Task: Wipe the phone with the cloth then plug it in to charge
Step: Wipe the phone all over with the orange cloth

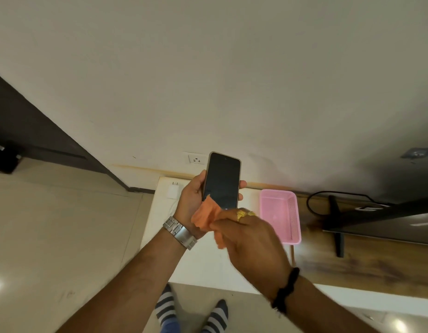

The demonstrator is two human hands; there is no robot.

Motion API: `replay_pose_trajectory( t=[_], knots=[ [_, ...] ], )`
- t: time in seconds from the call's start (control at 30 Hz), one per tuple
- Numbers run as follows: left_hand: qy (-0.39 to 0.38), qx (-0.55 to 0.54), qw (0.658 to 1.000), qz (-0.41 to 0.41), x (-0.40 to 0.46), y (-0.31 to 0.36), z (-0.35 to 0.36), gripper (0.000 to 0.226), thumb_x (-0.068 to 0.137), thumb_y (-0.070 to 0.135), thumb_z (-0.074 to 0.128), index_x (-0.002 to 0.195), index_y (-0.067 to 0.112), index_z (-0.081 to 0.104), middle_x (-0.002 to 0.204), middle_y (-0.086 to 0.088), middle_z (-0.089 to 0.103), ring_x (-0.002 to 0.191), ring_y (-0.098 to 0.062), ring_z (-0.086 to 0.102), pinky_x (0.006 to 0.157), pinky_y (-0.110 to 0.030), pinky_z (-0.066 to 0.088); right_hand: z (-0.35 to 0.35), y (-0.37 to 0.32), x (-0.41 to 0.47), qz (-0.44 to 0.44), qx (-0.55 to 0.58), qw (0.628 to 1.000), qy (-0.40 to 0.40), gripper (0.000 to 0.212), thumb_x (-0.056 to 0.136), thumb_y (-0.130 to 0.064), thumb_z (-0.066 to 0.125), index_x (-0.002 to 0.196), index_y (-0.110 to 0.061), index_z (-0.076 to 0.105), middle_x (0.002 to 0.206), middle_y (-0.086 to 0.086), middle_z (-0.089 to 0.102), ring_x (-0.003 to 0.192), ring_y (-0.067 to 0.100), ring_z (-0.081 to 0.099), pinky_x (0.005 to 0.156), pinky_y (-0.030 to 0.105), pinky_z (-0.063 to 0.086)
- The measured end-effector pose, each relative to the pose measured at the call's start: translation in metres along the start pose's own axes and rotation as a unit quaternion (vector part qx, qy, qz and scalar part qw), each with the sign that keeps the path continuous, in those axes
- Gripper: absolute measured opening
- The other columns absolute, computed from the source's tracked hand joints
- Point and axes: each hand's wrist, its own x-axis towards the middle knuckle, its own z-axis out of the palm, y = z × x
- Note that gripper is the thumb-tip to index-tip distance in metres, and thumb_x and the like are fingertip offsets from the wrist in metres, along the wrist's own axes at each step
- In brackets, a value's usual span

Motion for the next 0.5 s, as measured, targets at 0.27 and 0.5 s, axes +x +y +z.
replay_pose_trajectory(
  t=[0.27, 0.5],
  knots=[
    [-0.009, 0.000, 0.999, -0.041, -0.010, 0.000, -0.001, 0.057, 0.095, 0.054, 0.047, 0.119, 0.012, 0.078, 0.120, -0.018, 0.075, 0.099, -0.035, 0.075, 0.082, -0.048, 0.062, -0.021, 0.023, 0.013, -0.010, -0.051, 0.998, 0.030, 0.032, 0.089, -0.009, 0.052, 0.105, -0.025, 0.073, 0.095, -0.003, 0.068, 0.084, 0.022, 0.066, 0.067, 0.030, 0.052],
    [0.075, 0.025, 0.996, -0.035, -0.010, 0.002, 0.009, 0.052, 0.096, 0.052, 0.049, 0.116, 0.013, 0.076, 0.115, -0.018, 0.076, 0.098, -0.034, 0.075, 0.081, -0.049, 0.062, -0.019, 0.017, 0.035, 0.038, -0.079, 0.996, 0.034, 0.018, 0.087, 0.001, 0.062, 0.093, -0.013, 0.073, 0.087, 0.005, 0.067, 0.077, 0.022, 0.062, 0.070, 0.037, 0.055]
  ],
)
